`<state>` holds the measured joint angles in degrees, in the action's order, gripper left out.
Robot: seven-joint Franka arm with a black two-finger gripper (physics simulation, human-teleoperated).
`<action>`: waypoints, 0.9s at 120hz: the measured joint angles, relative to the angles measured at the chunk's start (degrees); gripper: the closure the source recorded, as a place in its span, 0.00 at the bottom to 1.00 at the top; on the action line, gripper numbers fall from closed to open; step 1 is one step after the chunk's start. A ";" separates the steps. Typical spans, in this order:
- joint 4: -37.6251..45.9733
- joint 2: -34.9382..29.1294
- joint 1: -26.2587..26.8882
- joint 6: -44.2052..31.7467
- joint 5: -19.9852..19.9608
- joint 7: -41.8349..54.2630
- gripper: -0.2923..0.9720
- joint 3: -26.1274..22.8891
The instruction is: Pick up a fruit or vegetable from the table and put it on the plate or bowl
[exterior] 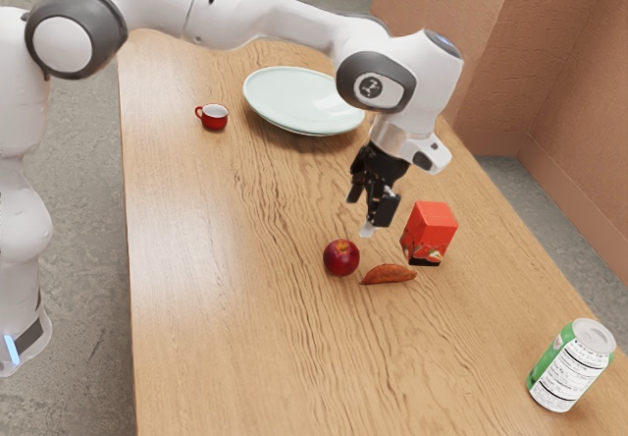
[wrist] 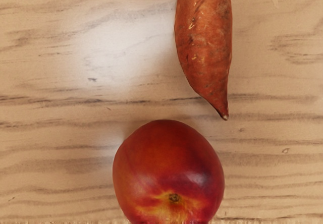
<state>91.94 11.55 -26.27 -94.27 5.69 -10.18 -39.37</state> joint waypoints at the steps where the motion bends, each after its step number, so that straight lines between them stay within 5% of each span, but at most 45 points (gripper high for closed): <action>1: 0.30 -0.07 -0.41 -0.12 -0.22 -0.03 0.23 -0.40; 50: 11.21 -2.67 -2.72 -4.79 -4.27 -0.97 0.23 -2.13; 84: 15.13 -4.79 -2.46 -8.69 -3.57 -1.18 0.23 -2.29; 108: 16.34 -4.83 -2.47 -13.17 0.41 -1.23 0.23 -2.33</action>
<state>108.28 6.72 -28.74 -107.44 6.10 -11.40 -41.70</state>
